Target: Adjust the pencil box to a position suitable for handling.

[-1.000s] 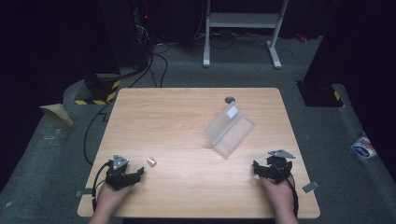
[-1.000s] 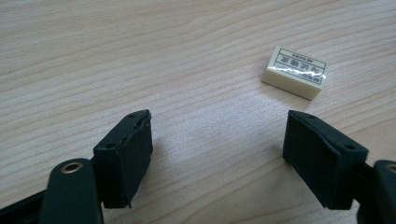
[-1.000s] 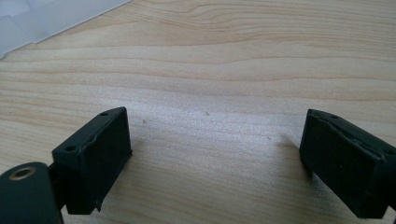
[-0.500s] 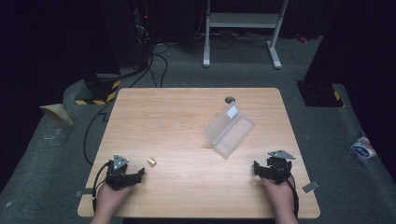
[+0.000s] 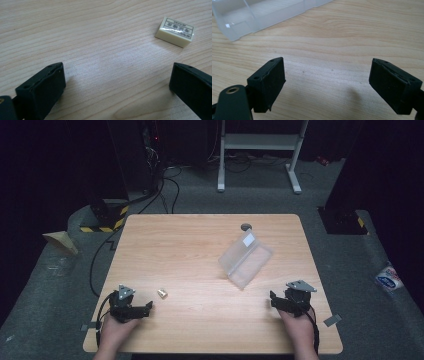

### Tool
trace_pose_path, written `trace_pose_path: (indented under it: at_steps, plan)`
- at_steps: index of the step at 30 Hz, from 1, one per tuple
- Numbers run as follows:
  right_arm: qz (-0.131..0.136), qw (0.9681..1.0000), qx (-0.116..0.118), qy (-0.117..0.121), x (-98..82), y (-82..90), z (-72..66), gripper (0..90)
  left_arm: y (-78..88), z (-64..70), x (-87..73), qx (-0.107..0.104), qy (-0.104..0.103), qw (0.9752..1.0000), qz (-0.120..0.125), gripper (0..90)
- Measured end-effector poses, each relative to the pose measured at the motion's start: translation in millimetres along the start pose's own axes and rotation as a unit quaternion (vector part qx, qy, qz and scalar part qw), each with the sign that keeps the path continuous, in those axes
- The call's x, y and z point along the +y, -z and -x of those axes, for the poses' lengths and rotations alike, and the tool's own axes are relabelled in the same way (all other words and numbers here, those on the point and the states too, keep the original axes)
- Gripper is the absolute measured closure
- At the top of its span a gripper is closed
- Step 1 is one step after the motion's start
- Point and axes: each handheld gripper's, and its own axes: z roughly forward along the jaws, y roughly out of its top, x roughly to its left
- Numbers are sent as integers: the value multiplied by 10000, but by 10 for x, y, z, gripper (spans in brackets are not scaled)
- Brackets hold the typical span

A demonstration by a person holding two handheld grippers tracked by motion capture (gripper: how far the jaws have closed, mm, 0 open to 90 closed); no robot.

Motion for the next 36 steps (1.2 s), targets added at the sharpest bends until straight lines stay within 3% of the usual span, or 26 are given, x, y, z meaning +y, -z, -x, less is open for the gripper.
trace_pose_path:
  at_steps: [6,9,20,24,27,36]
  plan:
    - [29,9998,168,55,50,15,-89,133,-15,21,13,27,41,10000,7,1]
    - [-38,9992,400,20,59,15,-150,150,-15,20,13,23,34,10000,4,1]
    - [54,9966,814,136,208,-3,-476,191,-15,18,14,9,23,10000,0,2]
    - [154,9960,871,155,265,-33,-541,233,-16,19,14,8,28,10000,5,2]
    - [55,9955,916,241,342,-82,-630,238,-16,21,14,0,32,10000,9,3]
    - [108,9925,1127,469,534,-172,-816,285,-13,29,14,-4,1,10000,-1,6]
